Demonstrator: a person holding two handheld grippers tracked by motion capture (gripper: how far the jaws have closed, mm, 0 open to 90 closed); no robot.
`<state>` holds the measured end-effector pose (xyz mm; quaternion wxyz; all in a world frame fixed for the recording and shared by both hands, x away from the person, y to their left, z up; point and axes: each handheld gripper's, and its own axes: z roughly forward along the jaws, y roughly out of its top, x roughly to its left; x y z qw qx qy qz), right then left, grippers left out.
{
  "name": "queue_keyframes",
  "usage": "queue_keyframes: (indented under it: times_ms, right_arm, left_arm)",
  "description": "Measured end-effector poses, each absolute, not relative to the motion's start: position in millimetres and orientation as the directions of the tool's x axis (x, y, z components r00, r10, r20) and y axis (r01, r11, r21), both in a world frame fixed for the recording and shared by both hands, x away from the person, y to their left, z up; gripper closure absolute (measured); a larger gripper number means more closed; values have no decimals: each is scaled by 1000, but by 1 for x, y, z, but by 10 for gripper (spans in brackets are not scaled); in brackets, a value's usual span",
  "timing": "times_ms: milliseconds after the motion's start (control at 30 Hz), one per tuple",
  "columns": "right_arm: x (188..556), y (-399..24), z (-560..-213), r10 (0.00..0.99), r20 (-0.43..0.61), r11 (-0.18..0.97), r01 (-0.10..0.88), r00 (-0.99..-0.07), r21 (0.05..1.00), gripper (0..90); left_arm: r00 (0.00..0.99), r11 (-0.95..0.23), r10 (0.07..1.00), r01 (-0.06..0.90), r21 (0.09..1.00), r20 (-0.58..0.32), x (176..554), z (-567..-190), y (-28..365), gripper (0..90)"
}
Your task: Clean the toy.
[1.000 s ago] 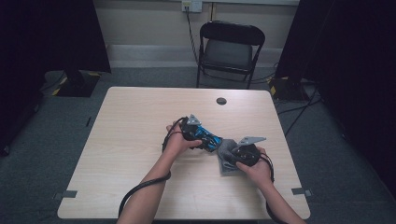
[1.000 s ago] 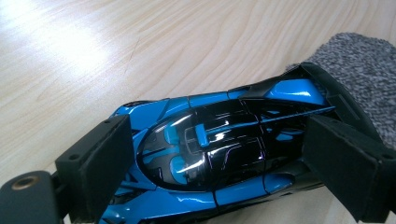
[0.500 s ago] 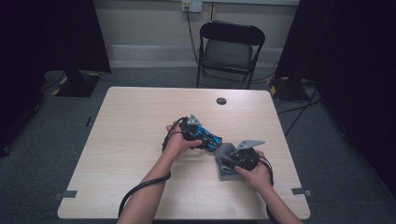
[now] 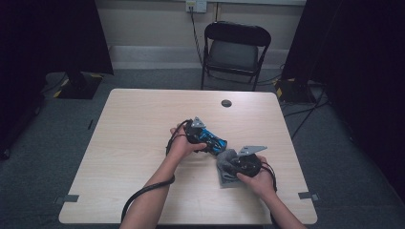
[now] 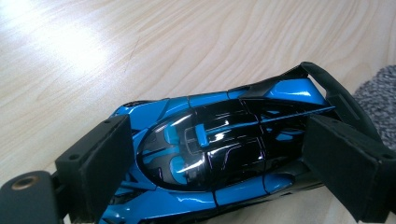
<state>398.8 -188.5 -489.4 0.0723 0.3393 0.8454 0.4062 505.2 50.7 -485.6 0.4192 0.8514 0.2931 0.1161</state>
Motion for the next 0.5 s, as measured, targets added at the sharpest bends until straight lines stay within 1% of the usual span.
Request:
queue_keyframes:
  times_ms: [500]
  right_arm:
    - [395, -172, -489, 595, 154, 462, 493, -789, 737, 740]
  left_arm:
    - [801, -477, 597, 401, 782, -47, 505, -486, 51, 90]
